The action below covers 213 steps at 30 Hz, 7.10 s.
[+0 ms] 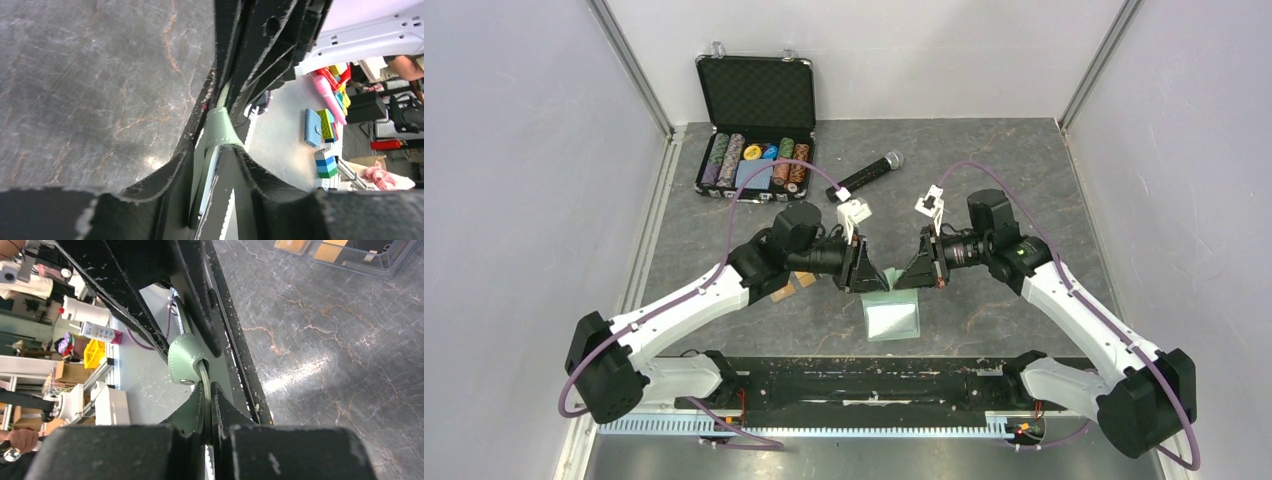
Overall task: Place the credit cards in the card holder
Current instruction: Open the card holder at the center of the board.
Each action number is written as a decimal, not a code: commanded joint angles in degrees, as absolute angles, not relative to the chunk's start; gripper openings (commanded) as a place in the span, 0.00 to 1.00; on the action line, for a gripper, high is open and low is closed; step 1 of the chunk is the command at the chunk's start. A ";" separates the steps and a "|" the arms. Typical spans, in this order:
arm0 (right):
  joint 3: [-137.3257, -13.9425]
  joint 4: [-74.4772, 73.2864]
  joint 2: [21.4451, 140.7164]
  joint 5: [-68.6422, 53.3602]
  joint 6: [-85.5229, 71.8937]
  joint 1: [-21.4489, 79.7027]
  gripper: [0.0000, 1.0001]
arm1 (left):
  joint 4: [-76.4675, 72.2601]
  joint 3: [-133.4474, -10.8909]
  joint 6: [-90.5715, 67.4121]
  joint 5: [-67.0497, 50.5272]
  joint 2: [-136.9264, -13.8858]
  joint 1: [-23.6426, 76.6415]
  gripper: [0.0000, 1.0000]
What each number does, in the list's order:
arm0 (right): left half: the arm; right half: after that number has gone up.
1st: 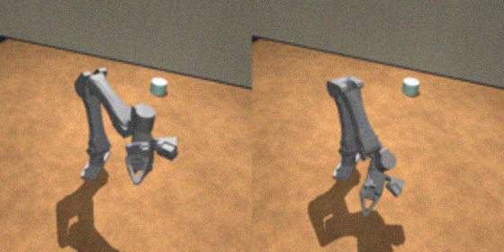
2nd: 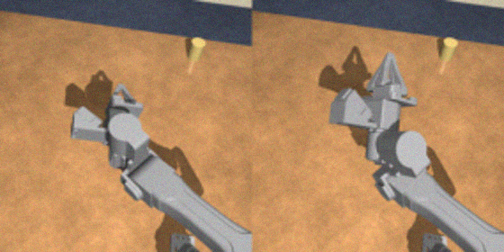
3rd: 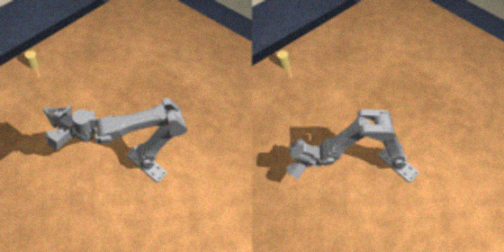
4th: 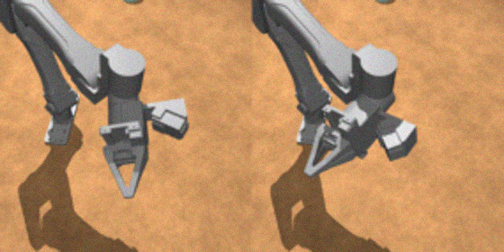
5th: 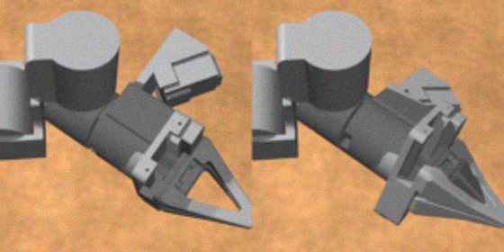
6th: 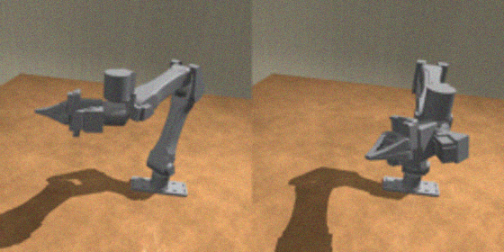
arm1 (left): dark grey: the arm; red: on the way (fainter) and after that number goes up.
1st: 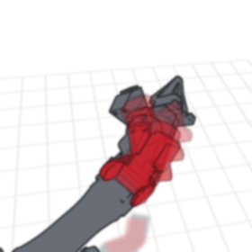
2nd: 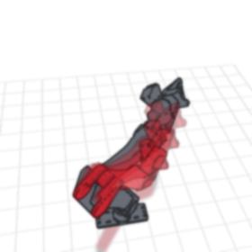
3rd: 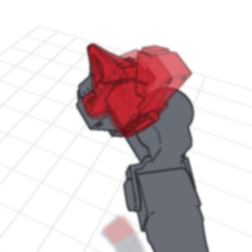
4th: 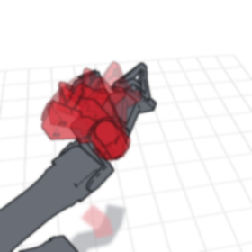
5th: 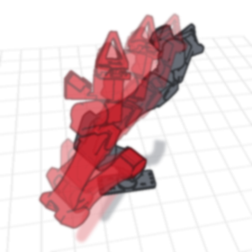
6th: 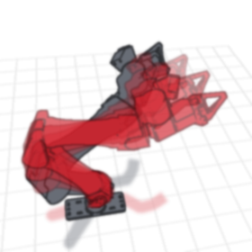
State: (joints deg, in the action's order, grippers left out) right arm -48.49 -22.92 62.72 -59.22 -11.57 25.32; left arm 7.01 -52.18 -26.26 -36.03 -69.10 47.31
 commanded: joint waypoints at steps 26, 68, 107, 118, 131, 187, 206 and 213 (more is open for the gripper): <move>-47.37 -0.47 62.30 -52.56 -34.03 23.65 0.00 | 3.80 -37.42 -46.08 -21.04 -55.91 45.26 0.75; -45.79 -1.71 62.69 -52.82 -33.61 23.60 0.00 | 26.19 -54.98 -31.10 -13.11 -68.06 47.37 0.61; -43.86 -1.92 62.42 -53.59 -35.28 23.63 0.00 | 4.86 -51.14 -42.19 -23.44 -64.60 47.72 0.58; -40.38 -1.92 61.86 -52.93 -45.25 23.61 0.00 | 0.18 -49.66 -43.77 -21.74 -66.90 46.11 0.66; -39.64 -2.08 63.70 -53.39 -50.33 23.09 0.00 | -5.19 -48.16 -45.10 -26.05 -68.97 42.19 0.61; -40.21 -1.69 67.18 -62.67 -54.31 19.93 0.00 | -32.94 -37.03 -44.82 -47.11 -77.94 37.79 0.72; -50.03 -25.80 67.43 -53.48 -27.80 19.16 0.79 | -17.53 -40.95 -41.43 -48.51 -74.68 37.79 0.02; -50.99 -28.98 66.81 -58.57 -18.79 19.18 0.86 | -11.19 -43.98 -39.44 -54.21 -74.08 37.79 0.02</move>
State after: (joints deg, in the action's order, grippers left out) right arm -49.04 -24.69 67.37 -55.51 -26.96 19.33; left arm -15.27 -40.66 -42.81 -49.78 -75.37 37.74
